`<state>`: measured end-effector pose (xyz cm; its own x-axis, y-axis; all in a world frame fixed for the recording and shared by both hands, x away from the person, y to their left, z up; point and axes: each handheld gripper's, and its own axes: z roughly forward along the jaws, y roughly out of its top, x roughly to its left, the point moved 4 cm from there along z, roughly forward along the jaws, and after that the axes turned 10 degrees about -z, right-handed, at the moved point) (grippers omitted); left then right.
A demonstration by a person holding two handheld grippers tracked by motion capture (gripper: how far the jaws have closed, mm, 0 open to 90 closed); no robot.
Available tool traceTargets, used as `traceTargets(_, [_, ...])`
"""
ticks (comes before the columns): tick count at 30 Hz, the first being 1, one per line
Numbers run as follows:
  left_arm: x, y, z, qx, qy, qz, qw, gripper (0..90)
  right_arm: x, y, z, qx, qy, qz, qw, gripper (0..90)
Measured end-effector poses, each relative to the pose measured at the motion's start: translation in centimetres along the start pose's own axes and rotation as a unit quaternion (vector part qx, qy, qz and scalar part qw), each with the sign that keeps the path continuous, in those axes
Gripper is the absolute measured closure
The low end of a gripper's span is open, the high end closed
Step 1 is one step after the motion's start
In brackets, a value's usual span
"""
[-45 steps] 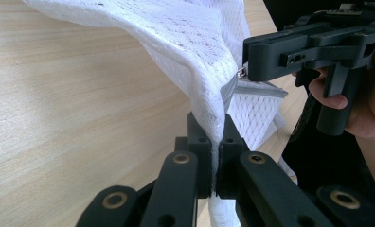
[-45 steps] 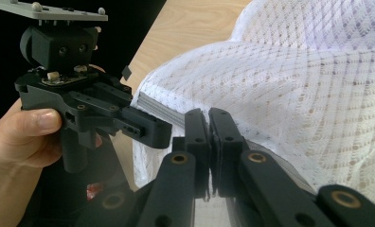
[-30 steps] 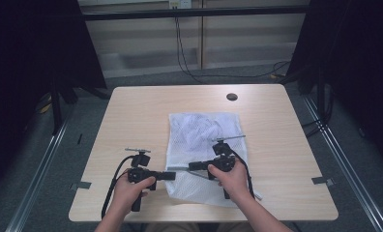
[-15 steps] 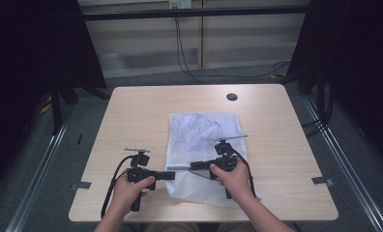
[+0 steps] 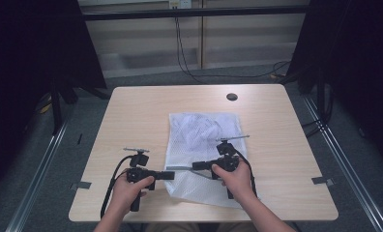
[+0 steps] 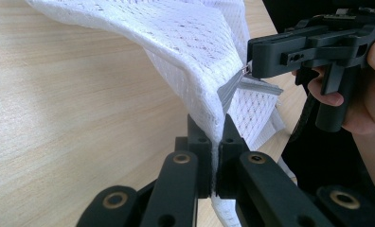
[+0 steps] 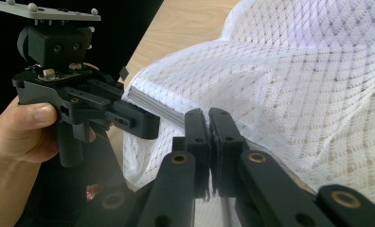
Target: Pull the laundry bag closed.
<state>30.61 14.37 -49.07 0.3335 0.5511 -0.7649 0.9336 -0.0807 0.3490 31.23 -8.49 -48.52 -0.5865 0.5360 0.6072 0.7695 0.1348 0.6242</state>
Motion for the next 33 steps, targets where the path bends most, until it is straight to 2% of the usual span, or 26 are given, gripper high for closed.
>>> traceTargets(5, [-0.13,-0.04,0.01,0.000,-0.002,-0.003,1.0000,88.2,0.00,-0.01,0.01,0.001,0.000,-0.002,1.0000,87.2])
traceTargets(9, [-0.11,-0.05,-0.06,0.004,0.001,0.007,1.0000,88.3,0.00,-0.06,-0.04,0.002,0.001,0.000,1.0000,87.2])
traceTargets(21, [0.06,0.06,-0.40,-0.006,0.003,0.004,1.0000,88.2,-0.68,-0.31,-0.73,0.002,-0.005,0.005,1.0000,87.2])
traceTargets(23, [0.02,0.04,-0.35,-0.007,0.004,0.003,1.0000,88.2,-0.71,-0.31,-0.80,0.001,-0.004,0.003,1.0000,87.2])
traceTargets(25, [-0.17,-0.05,-0.28,-0.007,0.003,-0.011,0.9999,88.3,-0.72,-0.32,-0.82,0.002,-0.003,0.003,1.0000,87.2])
traceTargets(26, [-0.06,-0.03,-0.31,-0.004,0.002,-0.002,1.0000,88.2,-0.71,-0.32,-0.83,0.002,-0.004,0.003,1.0000,87.2])
traceTargets(29, [-0.02,-0.01,-0.33,-0.004,0.002,0.001,1.0000,88.3,-0.72,-0.32,-0.83,0.002,-0.003,0.003,1.0000,87.3])
traceTargets(30, [-0.07,-0.04,-0.32,-0.004,0.002,-0.003,1.0000,88.3,-0.74,-0.32,-0.85,0.002,-0.004,0.002,1.0000,87.3])
traceTargets(32, [0.10,0.02,-0.40,-0.003,0.002,0.003,1.0000,88.3,-0.75,-0.32,-0.87,0.002,-0.006,0.001,1.0000,87.2])
traceTargets(33, [0.04,0.01,-0.40,-0.005,-0.001,-0.003,1.0000,88.2,-0.79,-0.32,-0.93,0.003,-0.008,0.002,1.0000,87.3])
